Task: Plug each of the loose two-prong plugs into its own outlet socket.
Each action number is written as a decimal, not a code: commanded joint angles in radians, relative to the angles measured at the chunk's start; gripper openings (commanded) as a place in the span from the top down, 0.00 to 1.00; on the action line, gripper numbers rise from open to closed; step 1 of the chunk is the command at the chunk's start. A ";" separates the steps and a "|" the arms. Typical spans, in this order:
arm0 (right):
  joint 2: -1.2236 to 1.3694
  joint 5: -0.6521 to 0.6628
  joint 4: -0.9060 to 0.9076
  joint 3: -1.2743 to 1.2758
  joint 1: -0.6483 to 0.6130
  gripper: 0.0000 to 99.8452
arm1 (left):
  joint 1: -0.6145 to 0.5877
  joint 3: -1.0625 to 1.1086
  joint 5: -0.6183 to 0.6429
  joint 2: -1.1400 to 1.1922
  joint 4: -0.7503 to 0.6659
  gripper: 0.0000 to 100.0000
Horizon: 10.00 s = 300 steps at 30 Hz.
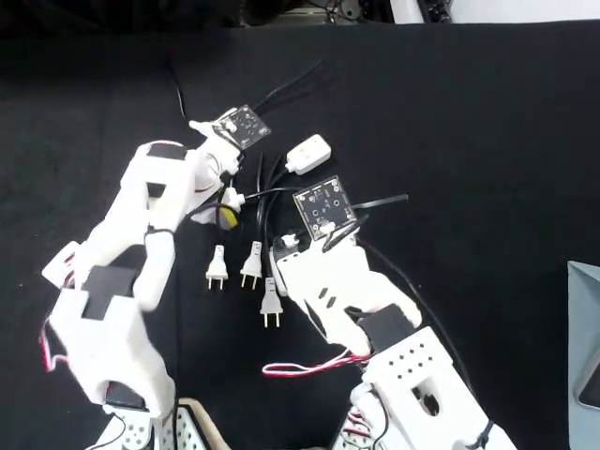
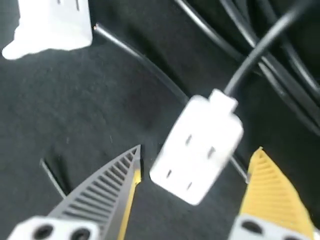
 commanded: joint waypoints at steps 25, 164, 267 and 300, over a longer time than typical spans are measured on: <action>0.004 0.000 -0.014 -0.028 0.015 0.99 | -0.070 -0.166 0.028 -0.038 0.365 0.97; 1.322 0.247 -0.130 -1.193 -0.198 0.81 | -0.680 1.033 0.723 -1.208 -0.074 0.70; 1.529 -0.204 0.517 -1.264 -0.336 0.90 | -0.680 1.046 0.720 -1.208 -0.107 0.70; 1.561 -0.155 0.468 -1.259 -0.353 0.89 | -0.680 1.046 0.720 -1.208 -0.107 0.70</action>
